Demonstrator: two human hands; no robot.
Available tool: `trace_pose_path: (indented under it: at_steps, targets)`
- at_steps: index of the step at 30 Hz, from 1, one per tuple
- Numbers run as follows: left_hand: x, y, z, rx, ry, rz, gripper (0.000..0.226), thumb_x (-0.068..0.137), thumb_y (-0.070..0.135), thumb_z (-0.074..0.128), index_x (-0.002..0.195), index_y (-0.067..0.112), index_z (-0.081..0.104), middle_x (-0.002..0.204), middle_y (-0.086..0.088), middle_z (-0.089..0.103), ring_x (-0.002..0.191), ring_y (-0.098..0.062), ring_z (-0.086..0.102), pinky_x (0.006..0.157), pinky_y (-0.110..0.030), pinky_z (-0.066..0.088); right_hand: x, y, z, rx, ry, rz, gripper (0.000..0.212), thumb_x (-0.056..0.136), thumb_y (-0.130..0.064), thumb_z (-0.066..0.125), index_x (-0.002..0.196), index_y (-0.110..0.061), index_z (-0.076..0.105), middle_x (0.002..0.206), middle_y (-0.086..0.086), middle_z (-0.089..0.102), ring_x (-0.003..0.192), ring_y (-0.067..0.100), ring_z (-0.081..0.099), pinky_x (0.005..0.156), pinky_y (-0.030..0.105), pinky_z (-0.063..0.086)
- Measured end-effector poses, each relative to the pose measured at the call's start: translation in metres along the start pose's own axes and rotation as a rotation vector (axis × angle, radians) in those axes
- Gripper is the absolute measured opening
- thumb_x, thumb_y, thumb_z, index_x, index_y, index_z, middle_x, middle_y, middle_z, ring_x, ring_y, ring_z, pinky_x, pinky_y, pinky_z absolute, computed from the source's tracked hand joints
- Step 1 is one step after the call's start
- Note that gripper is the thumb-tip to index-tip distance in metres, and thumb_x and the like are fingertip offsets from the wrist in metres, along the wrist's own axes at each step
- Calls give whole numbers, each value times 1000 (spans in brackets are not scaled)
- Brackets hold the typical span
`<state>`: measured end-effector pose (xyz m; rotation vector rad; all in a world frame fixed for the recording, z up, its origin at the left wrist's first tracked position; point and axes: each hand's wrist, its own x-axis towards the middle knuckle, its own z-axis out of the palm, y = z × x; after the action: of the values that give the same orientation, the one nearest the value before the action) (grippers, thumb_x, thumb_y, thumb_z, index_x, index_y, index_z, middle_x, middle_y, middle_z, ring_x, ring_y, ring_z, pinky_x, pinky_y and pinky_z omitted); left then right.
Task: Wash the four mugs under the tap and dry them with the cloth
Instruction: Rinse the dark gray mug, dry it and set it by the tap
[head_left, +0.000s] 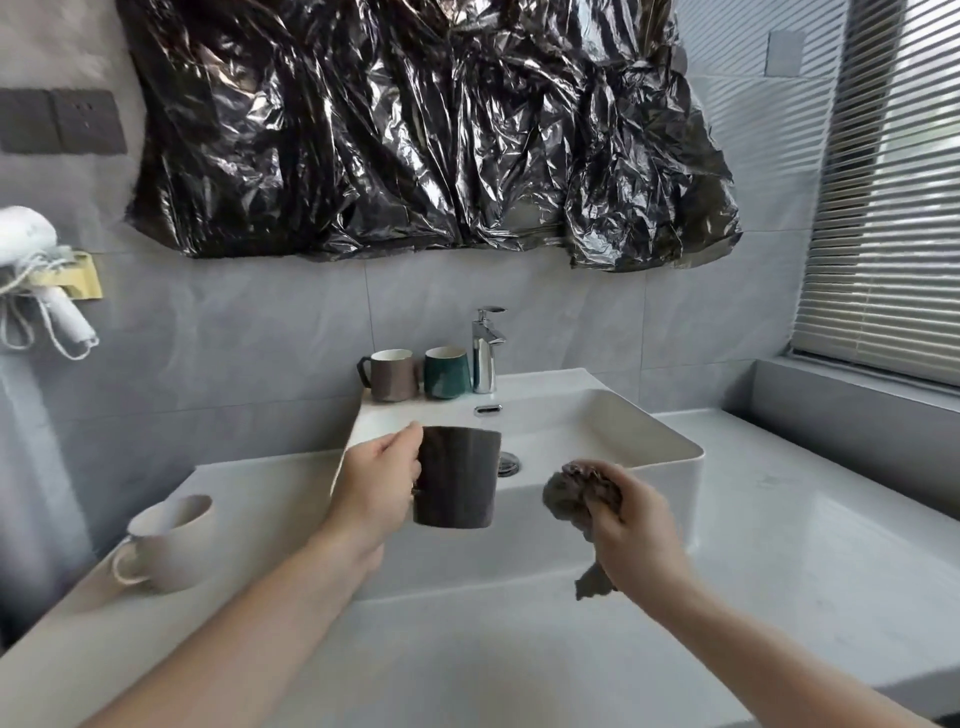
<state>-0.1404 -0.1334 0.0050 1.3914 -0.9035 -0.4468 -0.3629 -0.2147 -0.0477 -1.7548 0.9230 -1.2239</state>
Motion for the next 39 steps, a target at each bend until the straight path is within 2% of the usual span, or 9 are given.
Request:
trace_pose_path:
  at_steps: [7,9,12,19,24,29,32,35,39]
  targets:
    - [-39,-41,4,-198,91,-116,53,98,42,63,53,23,40,59,3,39,68,-20,36,72,-36,32,-30,-20,64,122,-169,-59,35,108,-28,47,135,-50,54,79,-5,62,58,30,65,51,43,61]
    - [-42,-50,7,-236,132,-158,57,99,39,64,49,22,44,58,3,43,69,-21,43,77,-37,39,-44,-15,75,-23,-219,-176,49,105,-47,43,153,-52,35,129,-18,60,103,20,70,91,54,60]
    - [-47,-57,9,-242,118,-173,60,99,39,64,43,22,52,59,1,47,70,-24,49,76,-41,43,-55,-7,79,-255,-249,-468,57,107,-42,36,162,-31,30,170,-22,19,159,6,15,129,34,21]
    - [-70,-65,10,-285,119,-190,55,90,42,64,42,22,47,58,1,49,73,-23,50,80,-39,45,-44,-1,70,-132,-164,-253,45,109,-33,38,153,-44,43,126,-27,55,115,-1,57,109,52,50]
    - [-77,-62,7,-267,103,-165,46,82,47,61,45,21,51,58,0,46,72,-24,48,79,-41,46,-67,3,75,-334,-216,-652,50,109,-23,40,159,-22,40,168,-14,30,159,10,18,128,30,22]
    - [-85,-67,2,-288,114,-189,63,103,29,63,43,21,45,59,-1,45,72,-22,44,79,-39,41,-54,5,74,-78,-152,-214,45,109,-35,37,152,-49,42,125,-18,63,103,11,65,93,53,59]
    - [-86,-73,-1,-318,88,-174,52,106,22,56,57,7,61,66,-9,52,73,-22,48,76,-41,41,-83,0,87,-237,-183,-535,49,108,-25,41,158,-28,41,164,-13,39,155,10,31,125,32,29]
    - [-89,-74,-2,-338,73,-188,46,107,19,54,74,-12,60,71,-12,51,72,-23,48,73,-41,43,-80,13,91,-319,-199,-667,48,109,-24,39,157,-23,44,166,-13,35,159,14,22,128,34,23]
    - [-95,-69,-9,-398,141,-235,58,107,19,56,51,13,41,60,-3,39,65,-18,41,67,-31,41,-64,11,84,-14,-175,-91,38,112,-34,33,141,-42,56,89,-16,71,81,36,74,64,50,64]
